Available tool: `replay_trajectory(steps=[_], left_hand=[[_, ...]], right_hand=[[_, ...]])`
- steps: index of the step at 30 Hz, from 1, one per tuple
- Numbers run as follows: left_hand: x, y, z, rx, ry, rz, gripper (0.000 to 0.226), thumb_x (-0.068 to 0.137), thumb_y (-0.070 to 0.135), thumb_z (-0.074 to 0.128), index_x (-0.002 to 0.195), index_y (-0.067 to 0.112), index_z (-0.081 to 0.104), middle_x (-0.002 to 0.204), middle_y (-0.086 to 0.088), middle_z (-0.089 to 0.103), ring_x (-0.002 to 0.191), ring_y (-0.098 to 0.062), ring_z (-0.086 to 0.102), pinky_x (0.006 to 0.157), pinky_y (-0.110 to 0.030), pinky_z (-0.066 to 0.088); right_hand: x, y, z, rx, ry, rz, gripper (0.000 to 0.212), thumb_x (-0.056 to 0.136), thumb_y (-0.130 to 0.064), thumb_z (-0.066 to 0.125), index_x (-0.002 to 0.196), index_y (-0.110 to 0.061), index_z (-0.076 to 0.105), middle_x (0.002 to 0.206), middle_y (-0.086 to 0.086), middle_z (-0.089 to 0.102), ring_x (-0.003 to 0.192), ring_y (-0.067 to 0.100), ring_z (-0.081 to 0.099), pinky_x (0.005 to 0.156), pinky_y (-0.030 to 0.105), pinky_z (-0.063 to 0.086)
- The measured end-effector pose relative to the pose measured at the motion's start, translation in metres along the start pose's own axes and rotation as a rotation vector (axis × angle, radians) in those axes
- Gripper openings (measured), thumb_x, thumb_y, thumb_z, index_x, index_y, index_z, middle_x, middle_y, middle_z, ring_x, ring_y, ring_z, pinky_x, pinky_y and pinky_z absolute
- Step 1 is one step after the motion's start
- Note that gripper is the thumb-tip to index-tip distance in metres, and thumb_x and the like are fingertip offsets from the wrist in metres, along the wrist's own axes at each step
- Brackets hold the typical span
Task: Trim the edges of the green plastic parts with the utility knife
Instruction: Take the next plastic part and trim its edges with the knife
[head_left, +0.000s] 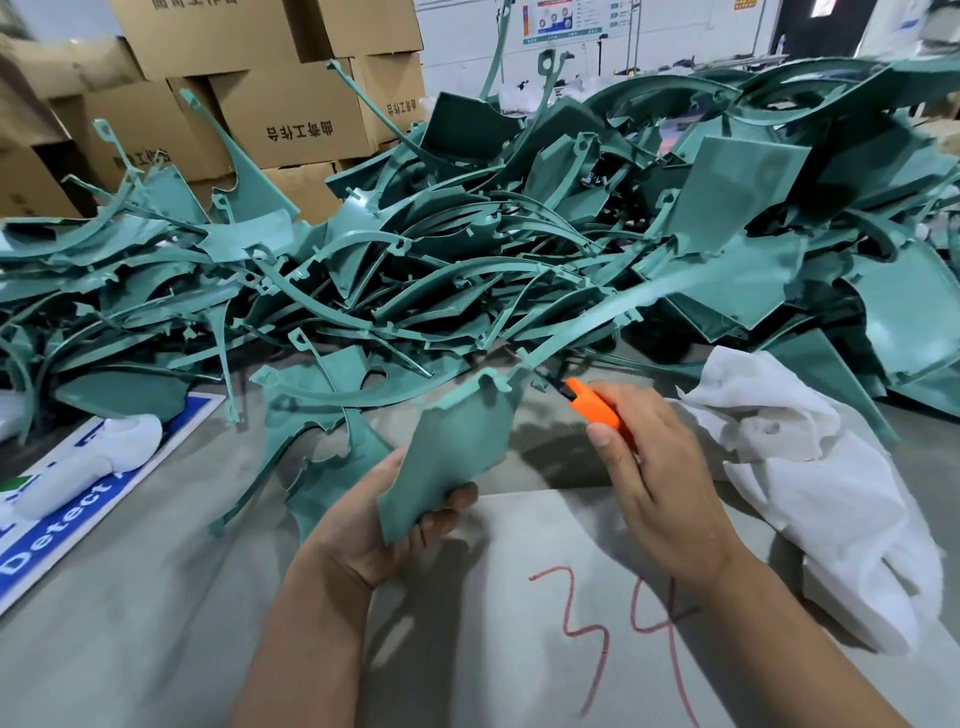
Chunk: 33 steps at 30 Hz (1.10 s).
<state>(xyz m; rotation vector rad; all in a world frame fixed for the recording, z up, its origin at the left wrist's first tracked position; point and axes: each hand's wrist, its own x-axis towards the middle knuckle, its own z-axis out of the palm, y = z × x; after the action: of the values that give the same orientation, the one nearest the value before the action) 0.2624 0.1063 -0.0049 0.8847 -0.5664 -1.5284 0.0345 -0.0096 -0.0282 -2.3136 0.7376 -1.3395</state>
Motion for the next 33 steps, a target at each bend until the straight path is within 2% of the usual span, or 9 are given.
replay_trajectory(steps=[2,5,7,9,13,19,23,27,33], left_hand=[[-0.001,-0.002,0.003,0.024,-0.042,0.074,0.093,0.042,0.033,0.102,0.117,-0.005,0.063,0.091,-0.027,0.069,0.066,-0.032,0.07,0.043,-0.024,0.049],[-0.003,-0.004,0.005,0.137,-0.145,0.111,0.111,0.053,0.055,0.096,0.142,0.004,0.053,0.138,-0.028,0.059,0.119,-0.05,0.062,0.073,-0.041,0.059],[-0.002,-0.009,0.007,0.292,-0.194,0.1,0.119,0.056,0.053,0.096,0.15,0.008,0.039,0.146,-0.026,0.054,0.13,-0.05,0.055,0.093,-0.052,0.057],[0.001,-0.012,0.012,0.436,-0.104,0.115,0.105,0.054,0.037,0.101,0.14,0.011,0.048,0.134,-0.02,0.066,0.122,-0.041,0.064,0.093,-0.051,0.059],[0.011,-0.015,0.008,0.567,0.188,0.276,0.047,0.064,0.003,0.085,0.109,0.01,0.07,0.104,-0.008,0.079,0.092,-0.019,0.076,0.072,-0.026,0.059],[0.006,0.0,-0.016,0.544,0.318,0.259,0.04,0.085,-0.01,0.069,0.116,0.015,0.068,0.109,-0.012,0.077,0.097,-0.034,0.075,0.069,-0.044,0.063],[0.008,-0.001,-0.014,0.655,0.267,0.312,0.032,0.095,0.005,0.064,0.088,0.034,0.074,0.085,0.0,0.077,0.074,-0.014,0.073,0.061,-0.023,0.057],[0.01,-0.002,-0.012,0.729,0.241,0.337,0.031,0.092,0.005,0.068,0.086,0.036,0.072,0.08,0.001,0.076,0.069,-0.009,0.071,0.059,-0.02,0.055],[0.013,-0.003,-0.013,0.815,0.369,0.413,0.037,0.096,0.001,0.065,0.091,0.037,0.072,0.084,0.002,0.077,0.076,-0.013,0.074,0.065,-0.027,0.058]], right_hand=[[-0.001,-0.002,0.003,-0.015,0.008,0.034,0.032,0.111,-0.033,0.044,0.135,-0.019,0.059,0.118,-0.015,0.06,0.11,0.001,0.054,0.095,0.014,0.037],[-0.001,-0.005,0.008,-0.05,-0.051,0.108,0.036,0.111,-0.039,0.039,0.134,-0.021,0.06,0.111,-0.015,0.061,0.101,-0.002,0.052,0.091,0.007,0.034],[-0.001,-0.007,0.011,-0.053,-0.086,0.141,0.035,0.111,-0.044,0.035,0.127,-0.025,0.059,0.1,-0.017,0.059,0.092,0.001,0.052,0.082,0.012,0.037],[0.0,-0.008,0.011,-0.056,-0.103,0.153,0.033,0.11,-0.046,0.034,0.12,-0.027,0.059,0.091,-0.015,0.059,0.086,0.01,0.053,0.074,0.027,0.04],[0.0,-0.002,0.008,-0.188,-0.082,0.165,0.023,0.109,-0.04,0.043,0.116,-0.025,0.059,0.09,-0.005,0.065,0.081,0.024,0.057,0.067,0.041,0.044],[0.001,0.002,0.0,-0.227,0.029,0.206,0.033,0.111,-0.042,0.032,0.107,-0.019,0.056,0.063,-0.004,0.053,0.058,0.03,0.051,0.059,0.036,0.032],[0.0,-0.004,0.001,-0.138,0.051,0.17,0.013,0.11,-0.033,0.047,0.115,-0.029,0.059,0.069,-0.007,0.065,0.06,0.019,0.059,0.059,0.036,0.045],[-0.002,-0.003,0.001,-0.176,0.033,0.148,0.013,0.104,-0.031,0.063,0.116,-0.032,0.065,0.073,-0.006,0.071,0.059,0.021,0.06,0.056,0.037,0.048],[-0.003,0.0,-0.002,-0.265,-0.049,0.168,0.038,0.104,-0.048,0.049,0.138,-0.038,0.061,0.101,-0.008,0.062,0.091,0.018,0.058,0.074,0.039,0.052]])
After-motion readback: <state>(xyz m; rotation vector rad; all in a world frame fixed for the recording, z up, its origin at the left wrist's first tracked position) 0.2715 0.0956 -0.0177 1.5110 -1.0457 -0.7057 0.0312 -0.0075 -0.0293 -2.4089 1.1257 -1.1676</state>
